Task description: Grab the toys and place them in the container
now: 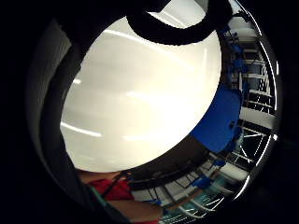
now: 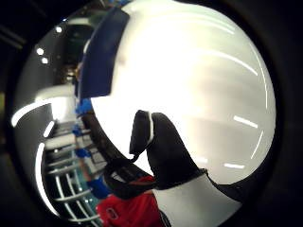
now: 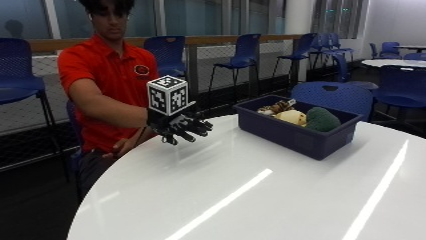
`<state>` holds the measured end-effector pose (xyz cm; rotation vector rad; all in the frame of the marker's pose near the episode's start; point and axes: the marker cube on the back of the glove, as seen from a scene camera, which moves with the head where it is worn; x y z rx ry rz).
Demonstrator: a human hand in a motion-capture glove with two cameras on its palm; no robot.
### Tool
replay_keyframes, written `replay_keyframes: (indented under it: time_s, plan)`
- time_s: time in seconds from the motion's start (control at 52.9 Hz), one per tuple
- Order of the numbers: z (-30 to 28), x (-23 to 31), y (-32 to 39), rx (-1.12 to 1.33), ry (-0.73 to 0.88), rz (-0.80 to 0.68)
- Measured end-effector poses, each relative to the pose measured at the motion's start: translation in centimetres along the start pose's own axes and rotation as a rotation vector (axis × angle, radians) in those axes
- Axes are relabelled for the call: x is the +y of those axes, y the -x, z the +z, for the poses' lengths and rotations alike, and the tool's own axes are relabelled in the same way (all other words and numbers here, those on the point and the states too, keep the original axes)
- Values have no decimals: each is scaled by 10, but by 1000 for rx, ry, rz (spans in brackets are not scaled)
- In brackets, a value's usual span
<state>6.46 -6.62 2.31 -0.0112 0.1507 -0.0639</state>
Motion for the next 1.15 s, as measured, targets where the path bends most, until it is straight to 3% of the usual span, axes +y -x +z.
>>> replay_keyframes:
  time_s: [1.153]
  plan:
    - [-6, 11, -22, -95, -39, 27]
